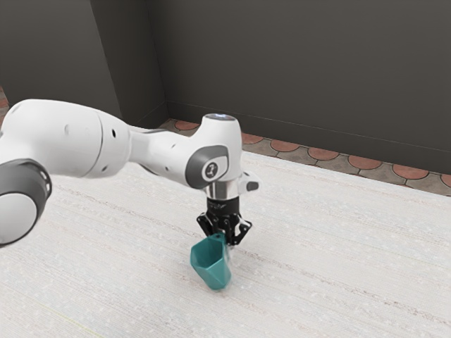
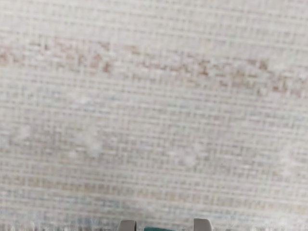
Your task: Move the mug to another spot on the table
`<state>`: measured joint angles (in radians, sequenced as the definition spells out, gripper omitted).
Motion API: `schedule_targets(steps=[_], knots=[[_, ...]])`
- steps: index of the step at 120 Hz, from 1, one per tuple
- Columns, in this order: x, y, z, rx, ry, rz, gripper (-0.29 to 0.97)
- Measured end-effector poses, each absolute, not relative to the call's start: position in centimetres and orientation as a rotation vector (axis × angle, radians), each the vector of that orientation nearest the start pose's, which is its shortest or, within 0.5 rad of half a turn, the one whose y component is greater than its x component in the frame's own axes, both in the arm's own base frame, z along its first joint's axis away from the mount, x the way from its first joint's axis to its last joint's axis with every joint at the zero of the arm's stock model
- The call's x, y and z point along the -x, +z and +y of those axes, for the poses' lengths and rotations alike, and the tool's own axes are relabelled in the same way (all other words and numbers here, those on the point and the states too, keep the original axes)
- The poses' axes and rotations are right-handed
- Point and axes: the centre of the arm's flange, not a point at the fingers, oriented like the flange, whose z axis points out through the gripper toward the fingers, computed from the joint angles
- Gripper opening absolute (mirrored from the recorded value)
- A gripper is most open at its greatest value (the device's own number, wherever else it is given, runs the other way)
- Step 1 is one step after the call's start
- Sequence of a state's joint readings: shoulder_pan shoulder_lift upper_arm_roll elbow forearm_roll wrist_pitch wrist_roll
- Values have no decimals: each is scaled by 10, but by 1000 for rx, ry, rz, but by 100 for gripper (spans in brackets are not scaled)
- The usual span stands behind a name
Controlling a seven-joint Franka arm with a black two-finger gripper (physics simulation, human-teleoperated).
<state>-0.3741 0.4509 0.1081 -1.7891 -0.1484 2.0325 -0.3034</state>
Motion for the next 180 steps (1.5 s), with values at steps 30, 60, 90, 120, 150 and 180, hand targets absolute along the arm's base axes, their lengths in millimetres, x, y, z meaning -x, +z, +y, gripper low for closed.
schedule_targets(steps=[30, 60, 90, 120, 150, 180], knots=[[-605, 303, -159, 3151, 383, -254, -2], [-626, 324, -122, 3148, 397, -339, -7], [-655, 325, -47, 3148, 424, -464, -9], [-673, 324, 9, 3138, 484, -510, -10], [-678, 313, 51, 3151, 584, -534, -11], [-681, 315, 62, 3123, 589, -469, -10]])
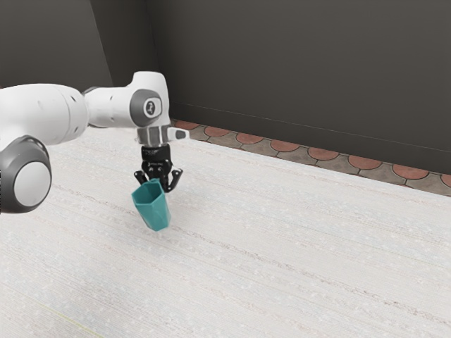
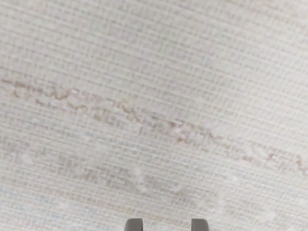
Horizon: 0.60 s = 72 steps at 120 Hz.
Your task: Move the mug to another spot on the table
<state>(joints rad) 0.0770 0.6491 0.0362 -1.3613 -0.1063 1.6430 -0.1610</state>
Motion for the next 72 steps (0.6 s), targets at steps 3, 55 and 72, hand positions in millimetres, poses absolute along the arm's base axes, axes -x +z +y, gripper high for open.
schedule_targets(steps=[3, 55, 72], knots=[[-681, 314, 62, 3118, 591, -457, -10], [-679, 279, 84, 3082, 676, -418, -10], [-685, 274, 88, 3088, 669, -410, -10]])
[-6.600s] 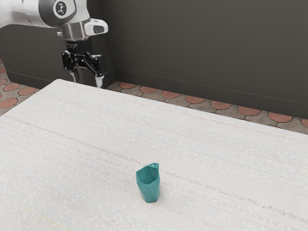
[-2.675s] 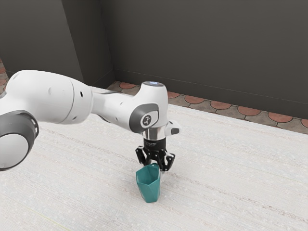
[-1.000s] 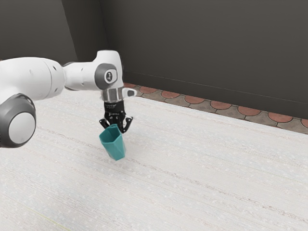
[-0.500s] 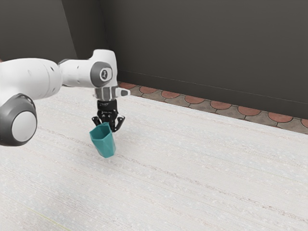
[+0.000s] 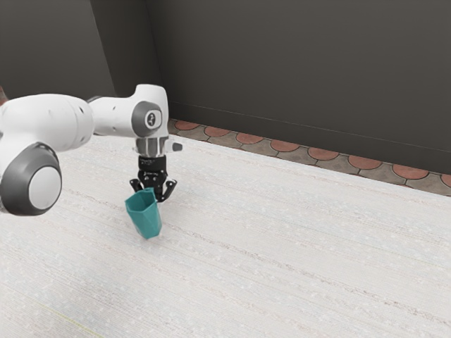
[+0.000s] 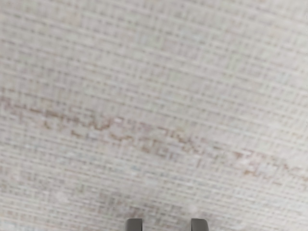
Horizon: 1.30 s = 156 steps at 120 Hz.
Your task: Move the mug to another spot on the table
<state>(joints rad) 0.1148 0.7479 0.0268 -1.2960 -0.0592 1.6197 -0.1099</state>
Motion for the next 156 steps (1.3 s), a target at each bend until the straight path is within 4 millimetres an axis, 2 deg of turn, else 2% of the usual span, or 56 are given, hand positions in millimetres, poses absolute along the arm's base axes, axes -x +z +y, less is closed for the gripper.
schedule_targets(steps=[13, 57, 78, 89, 107, 125, 135, 141, 149, 156], knots=[[-690, 276, 88, 3095, 653, -400, -10], [-693, 255, 94, 3095, 679, -393, -10], [-693, 256, 100, 3121, 678, -409, 26], [-693, 258, 103, 3126, 675, -414, 40], [-693, 262, 112, 3124, 653, -424, 54], [-706, 268, 116, 3142, 498, -423, 60], [-714, 275, 120, 3152, 386, -423, 62], [-718, 287, 119, 3157, 318, -414, 63], [-718, 313, 113, 3160, 233, -389, 64], [-708, 345, 106, 3164, 174, -366, 65]])
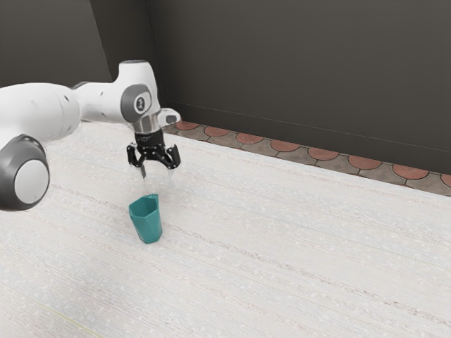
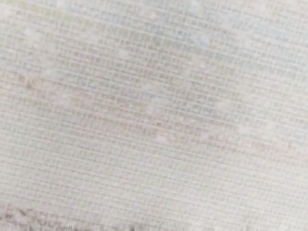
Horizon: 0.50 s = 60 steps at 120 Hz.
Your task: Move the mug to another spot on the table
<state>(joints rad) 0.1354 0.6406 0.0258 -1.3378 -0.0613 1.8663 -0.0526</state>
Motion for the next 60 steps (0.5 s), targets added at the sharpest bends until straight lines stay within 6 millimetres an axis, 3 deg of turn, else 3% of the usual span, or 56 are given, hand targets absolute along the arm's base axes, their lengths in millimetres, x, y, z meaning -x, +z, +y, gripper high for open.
schedule_targets(steps=[12, 42, 51, 60], knots=[[-680, 412, 94, 3167, 64, -322, 65], [-626, 538, 86, 3169, -97, -268, 66], [-609, 569, 75, 3160, -123, -255, 66], [-596, 587, 76, 3153, -125, -267, 66]])
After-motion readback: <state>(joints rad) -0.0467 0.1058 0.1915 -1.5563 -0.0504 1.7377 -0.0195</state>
